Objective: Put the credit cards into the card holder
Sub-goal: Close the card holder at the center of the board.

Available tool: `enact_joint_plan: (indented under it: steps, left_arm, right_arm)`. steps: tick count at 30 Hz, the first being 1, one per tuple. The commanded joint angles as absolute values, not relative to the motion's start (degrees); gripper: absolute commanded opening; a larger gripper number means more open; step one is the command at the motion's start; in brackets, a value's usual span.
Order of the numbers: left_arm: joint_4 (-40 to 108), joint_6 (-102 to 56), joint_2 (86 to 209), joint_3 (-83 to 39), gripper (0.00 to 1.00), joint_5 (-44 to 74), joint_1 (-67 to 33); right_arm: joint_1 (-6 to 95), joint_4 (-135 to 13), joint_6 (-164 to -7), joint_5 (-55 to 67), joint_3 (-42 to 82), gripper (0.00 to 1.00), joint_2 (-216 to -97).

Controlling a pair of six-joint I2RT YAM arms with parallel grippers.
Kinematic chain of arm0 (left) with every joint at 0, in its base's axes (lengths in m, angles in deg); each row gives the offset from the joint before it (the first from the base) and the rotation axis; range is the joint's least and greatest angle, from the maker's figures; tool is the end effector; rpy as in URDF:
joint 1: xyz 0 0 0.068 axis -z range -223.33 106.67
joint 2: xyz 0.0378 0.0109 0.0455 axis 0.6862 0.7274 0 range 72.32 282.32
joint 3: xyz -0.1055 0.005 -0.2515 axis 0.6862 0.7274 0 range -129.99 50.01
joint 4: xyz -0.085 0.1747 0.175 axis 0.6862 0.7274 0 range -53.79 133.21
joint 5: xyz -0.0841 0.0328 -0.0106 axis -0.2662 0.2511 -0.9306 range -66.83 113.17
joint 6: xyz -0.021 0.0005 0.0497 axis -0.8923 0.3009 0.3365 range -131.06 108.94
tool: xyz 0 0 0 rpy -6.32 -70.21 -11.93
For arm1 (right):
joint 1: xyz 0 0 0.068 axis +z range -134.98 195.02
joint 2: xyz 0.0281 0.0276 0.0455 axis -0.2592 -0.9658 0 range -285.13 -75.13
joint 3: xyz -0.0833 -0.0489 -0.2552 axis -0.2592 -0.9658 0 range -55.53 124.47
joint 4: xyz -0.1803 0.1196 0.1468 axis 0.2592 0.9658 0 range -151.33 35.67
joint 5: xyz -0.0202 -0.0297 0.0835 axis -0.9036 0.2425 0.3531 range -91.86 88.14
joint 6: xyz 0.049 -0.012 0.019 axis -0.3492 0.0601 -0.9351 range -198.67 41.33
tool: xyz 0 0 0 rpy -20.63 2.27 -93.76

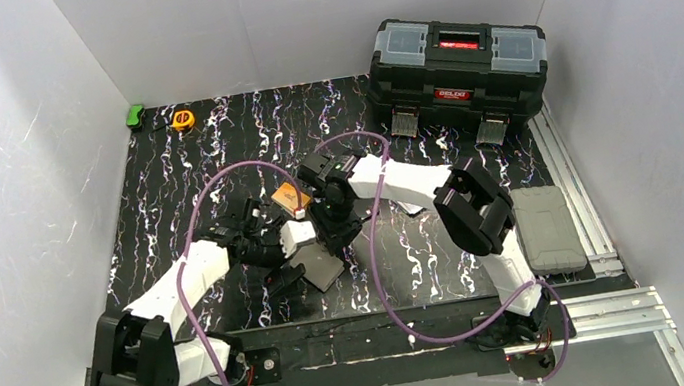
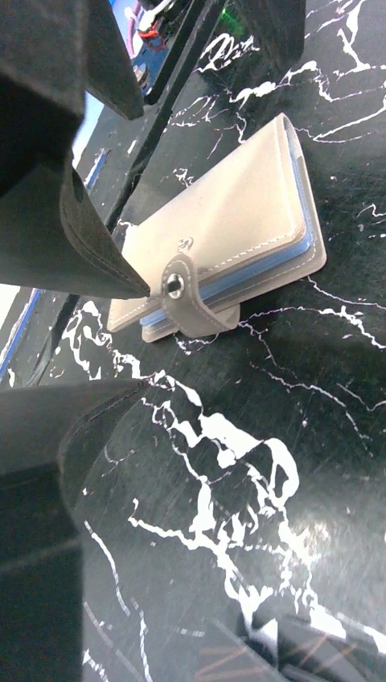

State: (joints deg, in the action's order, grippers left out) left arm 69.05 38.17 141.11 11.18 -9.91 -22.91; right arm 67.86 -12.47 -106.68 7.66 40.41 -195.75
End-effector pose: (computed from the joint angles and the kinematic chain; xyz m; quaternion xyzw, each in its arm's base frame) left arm 0.1939 -0.0930 0.1968 0.5870 0.7267 -0.2119 0.2871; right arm 0.2570 0.3487 0.1883 -0.2236 0.9607 0.1550 0.0553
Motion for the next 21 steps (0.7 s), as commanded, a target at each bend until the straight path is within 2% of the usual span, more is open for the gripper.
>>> enact_joint_plan:
  steps: [1, 5, 10, 15, 21]
  left_arm:
    - [67.23, 38.77, 142.58, 10.54, 0.98, -11.36, -20.53]
    - [66.10, 39.63, 144.35, 10.26, 0.98, -10.37, -19.11]
    - [63.93, 41.30, 147.28, 10.10, 0.98, -9.97, -18.18]
    - [61.88, 40.04, 147.52, 9.69, 0.82, -7.92, -17.84]
    - [66.00, 37.67, 145.39, 7.04, 0.82, -7.33, -18.55]
  right_arm:
    - [67.67, -11.68, -104.51, 2.71, 41.32, 0.48, -191.21]
    - [67.75, -11.66, -103.55, 1.45, 42.58, 0.48, -190.72]
    - [67.84, -14.31, -103.18, 5.38, 40.87, 0.55, -189.83]
    - [67.86, -16.59, -104.95, 8.67, 40.41, 0.57, -190.45]
    - [68.18, -16.75, -107.82, 8.09, 42.00, 0.58, -192.90]
